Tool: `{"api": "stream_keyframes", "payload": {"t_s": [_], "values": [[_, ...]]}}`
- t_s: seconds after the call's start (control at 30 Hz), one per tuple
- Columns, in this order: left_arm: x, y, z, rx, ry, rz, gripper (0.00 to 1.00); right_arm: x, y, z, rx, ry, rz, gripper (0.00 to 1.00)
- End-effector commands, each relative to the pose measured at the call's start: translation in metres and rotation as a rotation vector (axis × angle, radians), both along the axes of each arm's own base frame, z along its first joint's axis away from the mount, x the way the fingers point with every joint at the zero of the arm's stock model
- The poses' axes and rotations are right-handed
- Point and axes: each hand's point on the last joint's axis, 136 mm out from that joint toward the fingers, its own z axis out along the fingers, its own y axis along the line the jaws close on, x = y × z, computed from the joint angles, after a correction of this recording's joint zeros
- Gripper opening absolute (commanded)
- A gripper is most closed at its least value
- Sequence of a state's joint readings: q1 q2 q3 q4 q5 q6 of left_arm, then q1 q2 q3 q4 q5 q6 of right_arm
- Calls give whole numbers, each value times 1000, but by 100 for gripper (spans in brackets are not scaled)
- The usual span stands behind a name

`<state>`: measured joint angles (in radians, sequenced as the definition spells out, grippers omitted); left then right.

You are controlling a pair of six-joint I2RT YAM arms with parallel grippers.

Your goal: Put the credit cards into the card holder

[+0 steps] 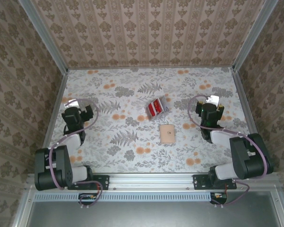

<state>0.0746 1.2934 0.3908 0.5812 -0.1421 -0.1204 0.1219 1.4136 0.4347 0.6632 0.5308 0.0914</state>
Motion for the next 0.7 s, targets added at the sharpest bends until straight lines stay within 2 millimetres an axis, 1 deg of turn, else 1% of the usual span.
{"api": "stream_keyframes", "payload": {"t_s": [0.0,0.07,0.1,0.13,0.23,0.27,0.3,0.37,0.4,0.67], "values": [[11,-14,9,20,-87,-87,100,13,11,0,-1,-43,81,86],[14,-17,-2,18,-80,-108,100,14,16,-2,2,-31,107,86],[17,-20,-1,33,-98,-129,100,15,16,-1,1,-35,112,86],[18,-28,-1,29,-83,-166,100,15,18,-2,5,-32,121,87],[21,-42,-7,45,-76,-240,100,17,24,-4,16,-28,173,87],[24,-46,-13,44,-72,-271,100,18,28,-6,27,-23,207,88],[28,-51,-17,45,-66,-299,100,19,31,-7,40,-22,239,95],[31,-61,-22,77,-25,-330,100,21,37,-12,78,-16,305,96],[32,-62,-22,94,-28,-325,100,22,38,-19,98,-9,331,100],[32,-60,-22,93,-28,-316,100,23,37,-19,120,-19,353,100]]}}
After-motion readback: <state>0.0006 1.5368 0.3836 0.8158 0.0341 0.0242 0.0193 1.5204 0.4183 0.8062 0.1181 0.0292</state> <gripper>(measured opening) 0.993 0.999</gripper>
